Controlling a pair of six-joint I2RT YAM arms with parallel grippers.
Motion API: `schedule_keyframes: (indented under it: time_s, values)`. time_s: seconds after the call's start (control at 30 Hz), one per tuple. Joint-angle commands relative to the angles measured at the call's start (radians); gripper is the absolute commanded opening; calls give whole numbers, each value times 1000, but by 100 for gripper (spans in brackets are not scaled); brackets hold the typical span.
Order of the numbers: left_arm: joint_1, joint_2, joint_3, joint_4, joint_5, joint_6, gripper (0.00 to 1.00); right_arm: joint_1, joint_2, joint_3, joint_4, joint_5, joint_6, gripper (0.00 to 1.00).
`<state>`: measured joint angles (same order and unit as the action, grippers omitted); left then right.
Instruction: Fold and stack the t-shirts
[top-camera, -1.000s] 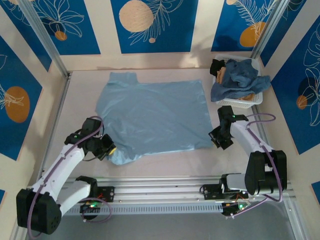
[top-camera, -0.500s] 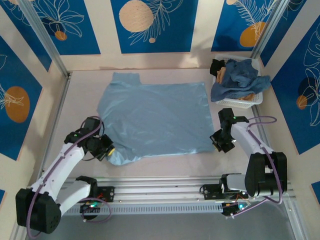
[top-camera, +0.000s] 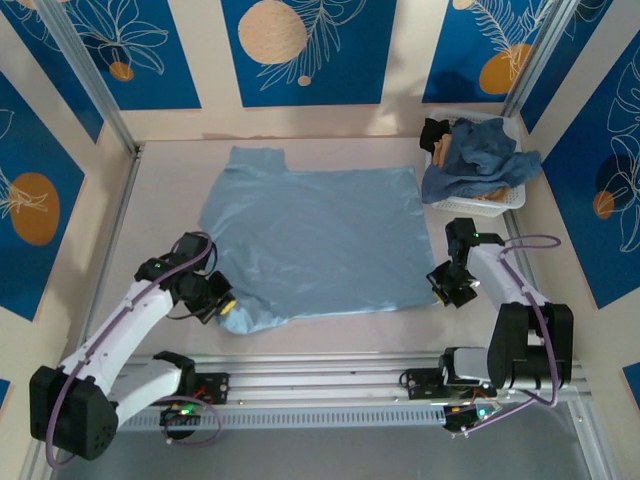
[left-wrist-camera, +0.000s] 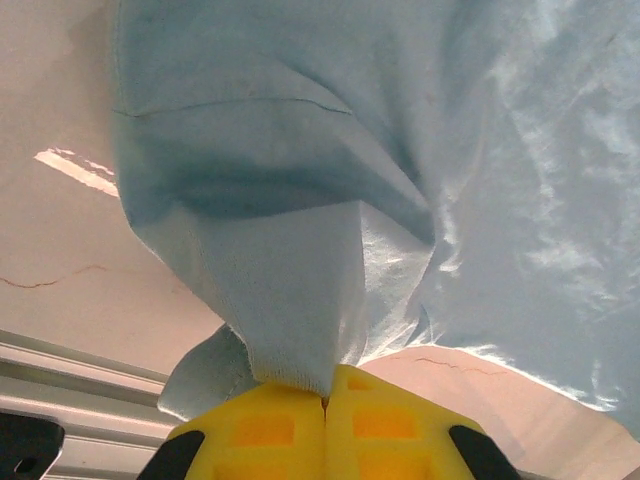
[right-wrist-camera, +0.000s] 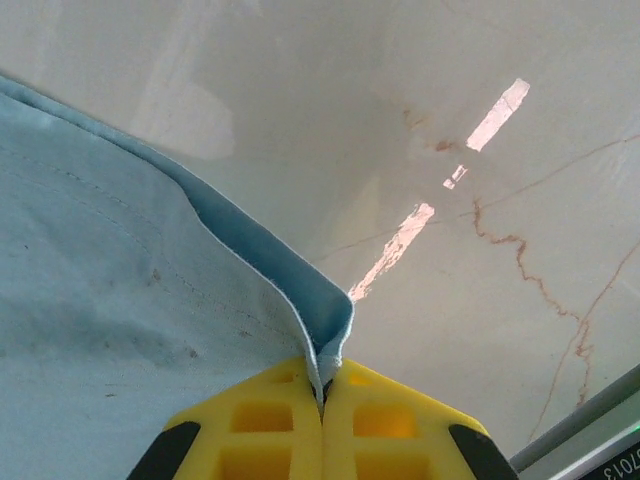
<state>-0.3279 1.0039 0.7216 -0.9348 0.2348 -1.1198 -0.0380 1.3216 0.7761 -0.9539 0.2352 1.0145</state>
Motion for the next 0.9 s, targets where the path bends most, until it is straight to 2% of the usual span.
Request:
schedule_keyframes:
  time_s: [0.0, 0.2, 0.23, 0.27, 0.3, 0.33, 0.37, 0.43, 0.57, 0.67, 0.77, 0.87]
  values:
    - [-12, 11, -11, -44, -41, 24, 0, -5, 7, -4, -2, -16, -10, 0]
    - [-13, 103, 4, -61, -62, 47, 0, -7, 19, -19, -13, -19, 4, 0]
    - [-12, 96, 8, -73, -77, 42, 9, -7, 19, -16, -25, -11, 7, 0]
    - [-12, 82, 20, -88, -97, 37, 24, -7, 12, -6, -45, 0, 14, 5]
    - [-11, 62, 42, -111, -132, 34, 41, -7, -6, 6, -64, 10, 16, 15]
    - [-11, 47, 69, -129, -163, 34, 53, -4, -29, 18, -77, 17, 18, 24]
    - [-10, 36, 104, -140, -192, 41, 61, 2, -62, 36, -91, 30, 16, 34]
    - [1, 49, 169, -135, -222, 67, 67, 33, -125, 78, -93, 49, 1, 45]
    - [102, 214, 262, -14, -168, 129, 64, 149, -134, 144, 25, 26, -81, 50]
    - [157, 399, 350, 98, -176, 170, 53, 207, 13, 191, 152, -81, -143, 46]
    - [206, 606, 461, 128, -178, 213, 44, 260, 194, 279, 192, -89, -186, 42]
    - [236, 755, 548, 127, -162, 237, 42, 265, 355, 354, 210, -134, -202, 42]
